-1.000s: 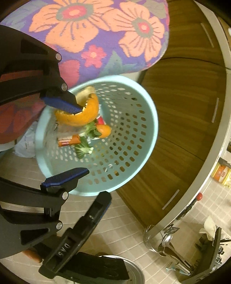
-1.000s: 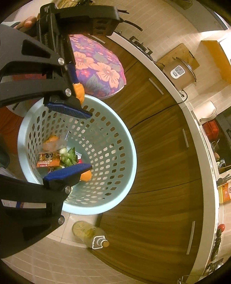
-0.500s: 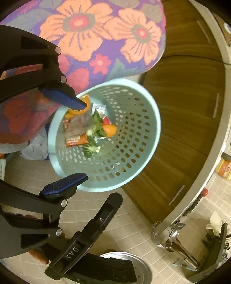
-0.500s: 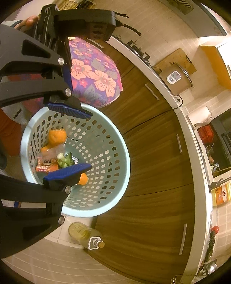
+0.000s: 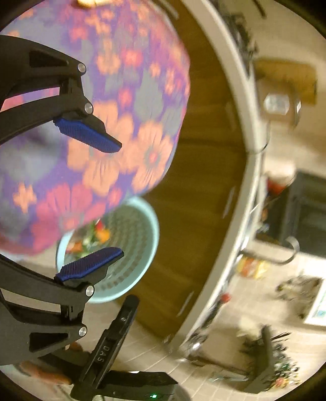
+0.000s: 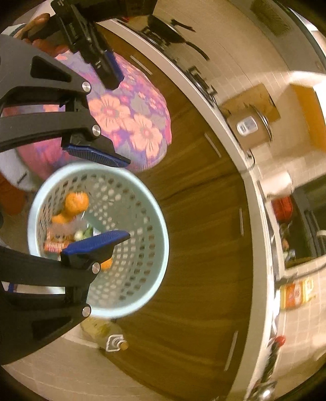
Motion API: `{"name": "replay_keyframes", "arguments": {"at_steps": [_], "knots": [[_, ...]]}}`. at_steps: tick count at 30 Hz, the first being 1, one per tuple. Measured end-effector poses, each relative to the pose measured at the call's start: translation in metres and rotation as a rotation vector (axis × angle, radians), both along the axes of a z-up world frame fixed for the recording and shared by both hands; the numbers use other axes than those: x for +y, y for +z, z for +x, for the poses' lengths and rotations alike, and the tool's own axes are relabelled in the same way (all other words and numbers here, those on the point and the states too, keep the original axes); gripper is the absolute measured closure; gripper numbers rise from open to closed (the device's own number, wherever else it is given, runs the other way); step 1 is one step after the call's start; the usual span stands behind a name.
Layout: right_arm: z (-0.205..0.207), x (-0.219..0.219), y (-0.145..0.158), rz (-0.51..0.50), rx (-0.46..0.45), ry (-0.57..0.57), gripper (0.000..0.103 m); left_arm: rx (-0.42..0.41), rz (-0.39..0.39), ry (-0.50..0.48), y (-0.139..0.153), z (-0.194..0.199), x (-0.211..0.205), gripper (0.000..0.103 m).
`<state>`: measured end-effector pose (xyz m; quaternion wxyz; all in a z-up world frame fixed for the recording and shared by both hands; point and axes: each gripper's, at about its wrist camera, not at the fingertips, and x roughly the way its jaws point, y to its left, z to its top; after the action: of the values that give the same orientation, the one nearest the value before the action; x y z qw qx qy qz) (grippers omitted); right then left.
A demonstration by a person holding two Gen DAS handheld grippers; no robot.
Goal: Collect trash
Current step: 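Move both open tools back to the snack wrapper and bread piece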
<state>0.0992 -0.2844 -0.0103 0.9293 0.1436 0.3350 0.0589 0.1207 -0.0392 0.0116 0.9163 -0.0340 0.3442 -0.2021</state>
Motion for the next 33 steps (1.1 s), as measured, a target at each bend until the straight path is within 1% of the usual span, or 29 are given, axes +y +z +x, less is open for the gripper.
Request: {"name": "replay_keyframes", "arguments": {"at_steps": [4, 8, 11, 13, 14, 16, 21, 23, 25, 26, 28, 31, 33], "knots": [[0.006, 0.046, 0.006, -0.012, -0.020, 0.089, 0.054, -0.067, 0.001, 0.137, 0.015, -0.018, 0.051, 0.027], [0.014, 0.104, 0.010, -0.037, -0.027, 0.198, 0.054, -0.103, 0.019, 0.253, 0.023, -0.033, 0.100, 0.027], [0.018, 0.148, 0.011, -0.050, -0.025, 0.274, 0.053, -0.113, 0.004, 0.328, 0.024, -0.047, 0.146, 0.027], [0.021, 0.175, 0.012, -0.051, -0.026, 0.317, 0.046, -0.124, 0.004, 0.370, 0.024, -0.055, 0.176, 0.027], [0.022, 0.191, 0.014, -0.061, -0.031, 0.340, 0.045, -0.128, 0.011, 0.392, 0.025, -0.059, 0.187, 0.027], [0.022, 0.218, 0.016, -0.084, -0.040, 0.379, 0.045, -0.130, 0.033, 0.456, 0.024, -0.067, 0.217, 0.027], [0.023, 0.296, 0.018, -0.160, -0.062, 0.491, 0.045, -0.130, 0.033, 0.584, 0.020, -0.085, 0.285, 0.027], [0.022, 0.329, 0.015, -0.194, -0.076, 0.533, 0.045, -0.134, 0.040, 0.643, 0.018, -0.091, 0.311, 0.027], [0.022, 0.356, 0.011, -0.216, -0.087, 0.569, 0.045, -0.141, 0.050, 0.680, 0.013, -0.093, 0.332, 0.027], [0.023, 0.369, 0.008, -0.224, -0.092, 0.586, 0.045, -0.138, 0.048, 0.682, 0.010, -0.093, 0.339, 0.026], [0.025, 0.389, 0.001, -0.237, -0.086, 0.608, 0.045, -0.100, 0.041, 0.695, 0.000, -0.089, 0.359, 0.026], [0.035, 0.420, -0.015, -0.268, -0.057, 0.639, 0.045, -0.053, 0.031, 0.703, -0.015, -0.079, 0.376, 0.026], [0.044, 0.437, -0.028, -0.276, -0.024, 0.657, 0.045, -0.002, 0.006, 0.694, -0.027, -0.070, 0.390, 0.026]]}}
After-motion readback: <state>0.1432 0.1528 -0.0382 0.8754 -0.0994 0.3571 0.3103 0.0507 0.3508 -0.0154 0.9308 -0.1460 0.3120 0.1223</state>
